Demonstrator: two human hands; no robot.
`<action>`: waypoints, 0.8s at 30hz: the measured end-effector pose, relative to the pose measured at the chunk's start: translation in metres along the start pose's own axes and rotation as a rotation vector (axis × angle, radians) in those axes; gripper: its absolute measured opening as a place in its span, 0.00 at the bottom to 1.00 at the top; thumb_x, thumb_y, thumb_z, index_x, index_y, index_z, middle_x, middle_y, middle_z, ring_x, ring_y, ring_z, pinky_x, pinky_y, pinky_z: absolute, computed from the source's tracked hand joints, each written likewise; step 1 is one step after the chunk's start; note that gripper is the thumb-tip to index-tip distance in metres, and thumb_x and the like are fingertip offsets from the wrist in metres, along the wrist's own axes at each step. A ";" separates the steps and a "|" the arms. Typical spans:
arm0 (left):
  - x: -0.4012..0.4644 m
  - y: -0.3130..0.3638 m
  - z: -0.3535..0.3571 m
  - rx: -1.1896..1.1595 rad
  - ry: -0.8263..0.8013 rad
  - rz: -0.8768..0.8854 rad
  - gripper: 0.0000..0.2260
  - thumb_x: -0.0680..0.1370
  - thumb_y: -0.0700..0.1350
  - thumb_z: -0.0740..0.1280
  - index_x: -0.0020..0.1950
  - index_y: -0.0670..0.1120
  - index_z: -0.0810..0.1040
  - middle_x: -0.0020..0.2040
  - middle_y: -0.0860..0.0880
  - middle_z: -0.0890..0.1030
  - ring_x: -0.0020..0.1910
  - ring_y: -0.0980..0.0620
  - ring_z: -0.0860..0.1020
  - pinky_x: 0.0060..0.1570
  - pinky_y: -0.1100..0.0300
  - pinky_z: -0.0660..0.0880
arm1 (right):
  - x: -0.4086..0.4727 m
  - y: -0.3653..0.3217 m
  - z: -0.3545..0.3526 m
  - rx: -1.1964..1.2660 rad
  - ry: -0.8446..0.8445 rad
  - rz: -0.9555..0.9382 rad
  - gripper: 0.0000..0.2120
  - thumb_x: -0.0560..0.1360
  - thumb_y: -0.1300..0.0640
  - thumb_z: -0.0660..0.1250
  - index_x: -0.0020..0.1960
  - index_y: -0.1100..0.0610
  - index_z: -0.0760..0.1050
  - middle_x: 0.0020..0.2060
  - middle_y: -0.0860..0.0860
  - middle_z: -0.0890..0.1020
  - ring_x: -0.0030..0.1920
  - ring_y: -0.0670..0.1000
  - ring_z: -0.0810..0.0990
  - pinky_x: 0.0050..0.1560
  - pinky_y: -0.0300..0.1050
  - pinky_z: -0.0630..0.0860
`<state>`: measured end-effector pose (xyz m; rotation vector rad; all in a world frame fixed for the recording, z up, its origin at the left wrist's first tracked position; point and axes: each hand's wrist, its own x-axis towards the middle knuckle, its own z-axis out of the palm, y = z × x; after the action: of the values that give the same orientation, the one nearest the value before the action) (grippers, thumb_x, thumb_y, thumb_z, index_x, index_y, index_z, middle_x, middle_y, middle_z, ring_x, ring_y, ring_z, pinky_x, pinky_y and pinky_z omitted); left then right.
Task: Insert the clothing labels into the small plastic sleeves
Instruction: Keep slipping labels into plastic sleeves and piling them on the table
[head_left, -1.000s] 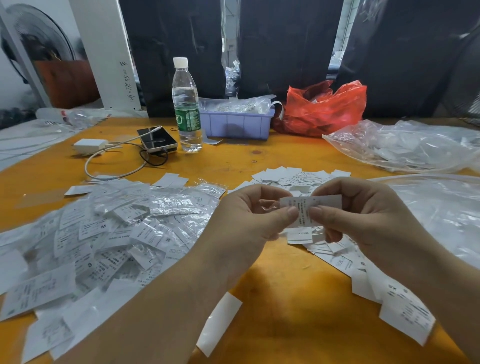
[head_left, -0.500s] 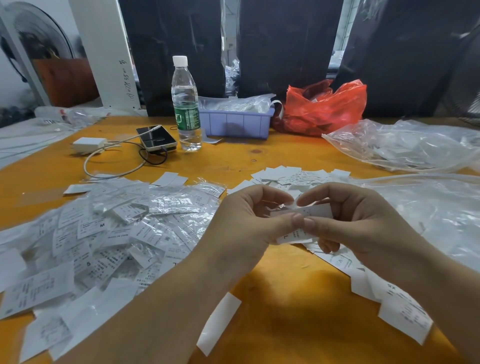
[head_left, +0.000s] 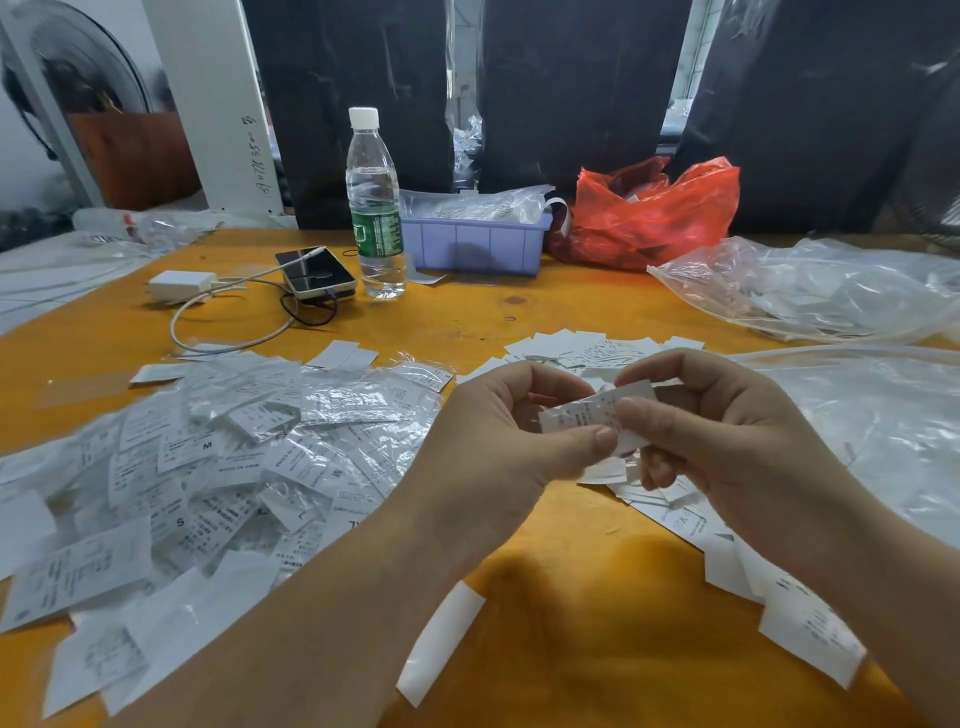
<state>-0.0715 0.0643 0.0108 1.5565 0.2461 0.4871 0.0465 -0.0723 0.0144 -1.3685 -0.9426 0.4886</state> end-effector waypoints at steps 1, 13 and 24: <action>0.000 0.001 0.000 -0.014 0.009 0.000 0.12 0.63 0.41 0.80 0.42 0.50 0.83 0.42 0.46 0.85 0.40 0.49 0.82 0.39 0.59 0.80 | 0.001 -0.001 -0.002 0.019 0.001 -0.001 0.11 0.64 0.52 0.73 0.43 0.56 0.80 0.36 0.57 0.83 0.28 0.52 0.73 0.29 0.40 0.76; -0.001 0.003 0.001 0.004 0.015 -0.015 0.13 0.65 0.37 0.79 0.45 0.48 0.82 0.41 0.48 0.83 0.40 0.51 0.83 0.42 0.56 0.82 | -0.001 0.001 0.003 -0.035 0.014 -0.059 0.06 0.66 0.53 0.72 0.37 0.56 0.81 0.32 0.59 0.80 0.27 0.53 0.74 0.28 0.40 0.74; -0.002 0.006 0.003 -0.004 0.023 0.004 0.17 0.58 0.43 0.79 0.45 0.48 0.82 0.41 0.48 0.82 0.40 0.51 0.81 0.41 0.59 0.82 | -0.004 0.001 0.009 -0.021 0.077 -0.058 0.09 0.65 0.51 0.73 0.38 0.57 0.81 0.30 0.58 0.80 0.27 0.52 0.75 0.31 0.43 0.76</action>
<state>-0.0729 0.0600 0.0163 1.5486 0.2597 0.5085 0.0372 -0.0702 0.0114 -1.3661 -0.9243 0.3806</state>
